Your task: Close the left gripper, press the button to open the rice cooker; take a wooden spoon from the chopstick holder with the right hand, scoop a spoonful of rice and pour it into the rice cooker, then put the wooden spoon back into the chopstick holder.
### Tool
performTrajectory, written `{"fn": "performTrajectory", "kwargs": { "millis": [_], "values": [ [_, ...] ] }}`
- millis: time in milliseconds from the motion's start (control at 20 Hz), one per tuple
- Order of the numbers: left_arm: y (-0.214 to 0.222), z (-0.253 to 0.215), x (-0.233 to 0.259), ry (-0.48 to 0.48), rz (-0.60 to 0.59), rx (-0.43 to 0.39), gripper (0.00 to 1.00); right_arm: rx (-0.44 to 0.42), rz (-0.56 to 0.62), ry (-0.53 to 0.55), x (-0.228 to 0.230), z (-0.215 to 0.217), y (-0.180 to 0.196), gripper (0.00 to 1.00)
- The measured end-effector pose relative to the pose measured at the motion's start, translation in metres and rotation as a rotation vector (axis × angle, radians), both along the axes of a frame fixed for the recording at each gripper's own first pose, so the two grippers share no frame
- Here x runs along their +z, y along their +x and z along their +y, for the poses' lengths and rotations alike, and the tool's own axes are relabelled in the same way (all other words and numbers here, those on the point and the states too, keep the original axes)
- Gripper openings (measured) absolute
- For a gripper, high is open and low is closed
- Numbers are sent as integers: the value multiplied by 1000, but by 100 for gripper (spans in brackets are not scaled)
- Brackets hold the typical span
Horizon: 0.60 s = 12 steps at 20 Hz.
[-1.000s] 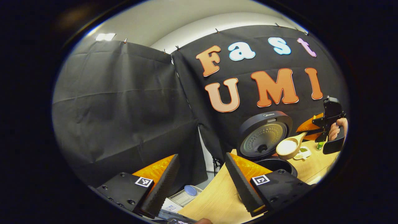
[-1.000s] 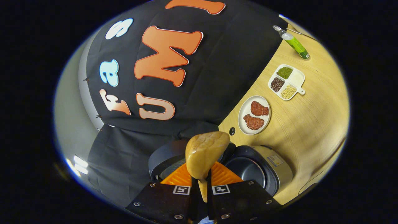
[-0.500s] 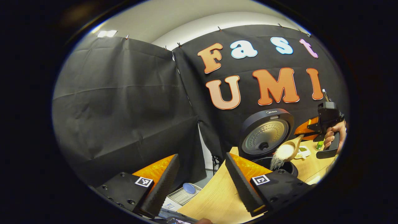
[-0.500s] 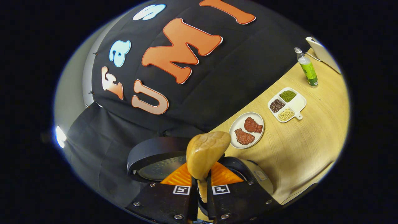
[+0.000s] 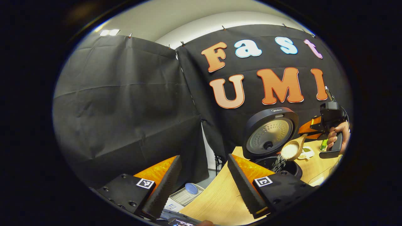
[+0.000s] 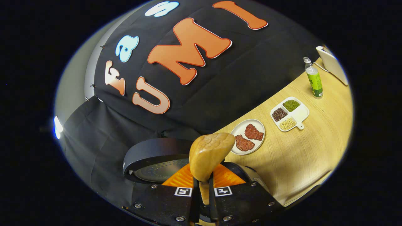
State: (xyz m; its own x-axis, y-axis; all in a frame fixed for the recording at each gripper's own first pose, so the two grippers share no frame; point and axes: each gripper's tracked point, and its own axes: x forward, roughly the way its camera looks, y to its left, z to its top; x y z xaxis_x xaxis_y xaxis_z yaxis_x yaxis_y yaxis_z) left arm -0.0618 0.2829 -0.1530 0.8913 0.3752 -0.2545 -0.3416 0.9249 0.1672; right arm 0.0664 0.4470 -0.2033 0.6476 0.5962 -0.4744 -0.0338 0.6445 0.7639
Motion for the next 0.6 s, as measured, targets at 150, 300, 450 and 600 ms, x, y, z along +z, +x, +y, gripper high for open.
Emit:
{"fn": "performTrajectory", "kwargs": {
  "millis": [150, 300, 450, 600],
  "values": [
    [-1, 0, -4, -2, 6, 2, 100, 2, -10, -27, -1, 0, -1, 11],
    [-2, -3, -6, -7, 10, -1, 100, 9, -17, -34, 1, 3, 1, 11],
    [-4, -1, -9, -8, 16, 2, 100, 20, -51, -73, 8, 5, 1, 11],
    [-4, 0, -12, -18, 22, 5, 100, 40, -86, -108, 12, 9, 1, 11]
  ]
}}
